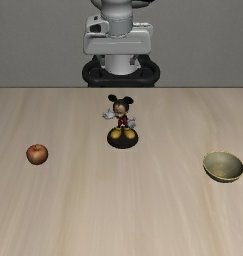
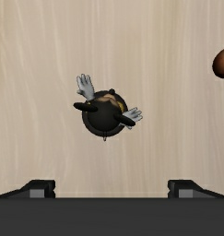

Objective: Pick up the apple and put it on the bowl

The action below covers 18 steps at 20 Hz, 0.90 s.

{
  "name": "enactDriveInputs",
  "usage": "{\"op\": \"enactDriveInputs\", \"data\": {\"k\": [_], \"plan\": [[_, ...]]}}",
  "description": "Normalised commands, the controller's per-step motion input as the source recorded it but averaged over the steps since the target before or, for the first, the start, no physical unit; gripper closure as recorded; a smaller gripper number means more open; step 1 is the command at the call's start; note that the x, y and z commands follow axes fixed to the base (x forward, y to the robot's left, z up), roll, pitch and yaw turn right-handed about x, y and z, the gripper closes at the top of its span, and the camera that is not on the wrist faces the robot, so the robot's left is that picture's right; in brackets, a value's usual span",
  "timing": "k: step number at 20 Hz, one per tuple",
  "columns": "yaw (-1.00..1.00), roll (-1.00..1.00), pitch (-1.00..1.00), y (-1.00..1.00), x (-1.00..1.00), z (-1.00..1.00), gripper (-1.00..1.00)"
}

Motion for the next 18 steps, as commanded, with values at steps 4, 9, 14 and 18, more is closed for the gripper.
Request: {"op": "enactDriveInputs", "data": {"k": [4, 9, 14, 18], "plan": [[0.0, 0.0, 0.0, -1.0, 0.0, 0.0, -1.0], [0.0, 0.0, 0.0, -1.0, 0.0, 0.0, -1.0], [0.0, 0.0, 0.0, -1.0, 0.0, 0.0, -1.0], [0.0, 0.0, 0.0, -1.0, 0.0, 0.0, -1.0]]}}
